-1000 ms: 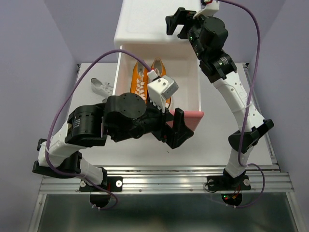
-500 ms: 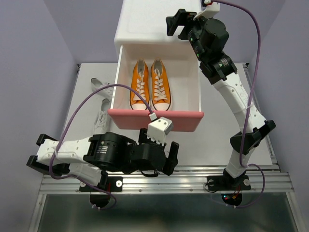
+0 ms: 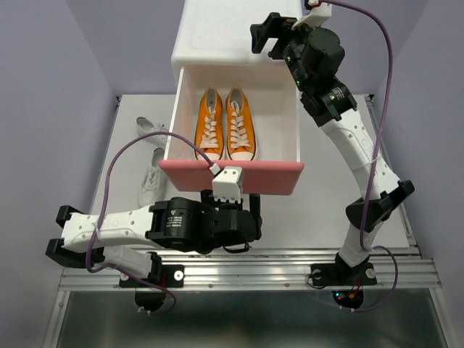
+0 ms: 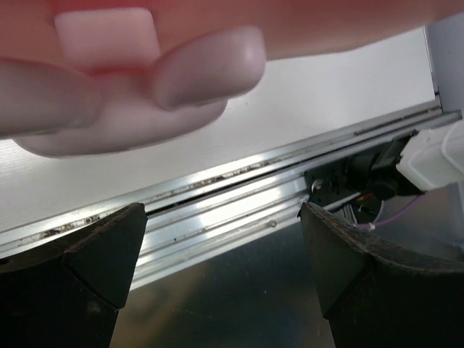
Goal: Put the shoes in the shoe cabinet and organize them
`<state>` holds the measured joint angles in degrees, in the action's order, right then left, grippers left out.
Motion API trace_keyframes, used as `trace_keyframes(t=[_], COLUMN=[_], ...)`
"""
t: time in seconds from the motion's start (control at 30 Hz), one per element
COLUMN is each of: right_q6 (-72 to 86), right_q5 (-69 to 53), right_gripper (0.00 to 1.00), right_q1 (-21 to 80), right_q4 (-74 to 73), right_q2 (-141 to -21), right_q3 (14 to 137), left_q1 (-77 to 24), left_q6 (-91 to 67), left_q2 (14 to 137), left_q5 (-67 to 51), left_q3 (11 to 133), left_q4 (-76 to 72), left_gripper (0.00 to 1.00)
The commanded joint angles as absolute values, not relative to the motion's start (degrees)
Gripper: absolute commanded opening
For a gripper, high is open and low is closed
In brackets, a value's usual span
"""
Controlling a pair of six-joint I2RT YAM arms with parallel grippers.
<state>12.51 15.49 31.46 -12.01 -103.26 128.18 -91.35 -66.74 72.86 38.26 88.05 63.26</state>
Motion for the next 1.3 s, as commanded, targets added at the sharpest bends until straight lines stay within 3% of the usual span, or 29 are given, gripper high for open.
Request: trace_keyframes(t=[0.0,0.47,0.77,0.93,1.27], right_q6=[17.58,18.72,18.46,18.9,17.84], right_q5=[20.39,19.6,19.78,19.07,19.25], right_gripper=[1.0,1.0,1.0,1.0,1.0], right_q1=[30.59,30.59,30.59,30.59,30.59], right_q4=[-30.24,-30.24,-30.32,-30.24,-30.23], right_q2=[-105.82,-106.44,-105.65,-106.0,-107.84], right_q3=[124.19,124.81,124.28,124.01,126.21], left_q1=[-86.23,-78.14,-74.45,-68.22,-61.44], left_q6=[-69.96,-61.35,-50.64,-40.54,-37.36], left_q2=[70.75,73.91,77.34,77.6,83.32], left_q5=[46.05,56.07,58.27,57.74,54.49], left_q3=[86.49,92.89,94.58,93.87,96.24], left_q4=[64.34,63.81,51.43,37.37,26.64], left_gripper=[0.99,0.99,0.99,0.99,0.99])
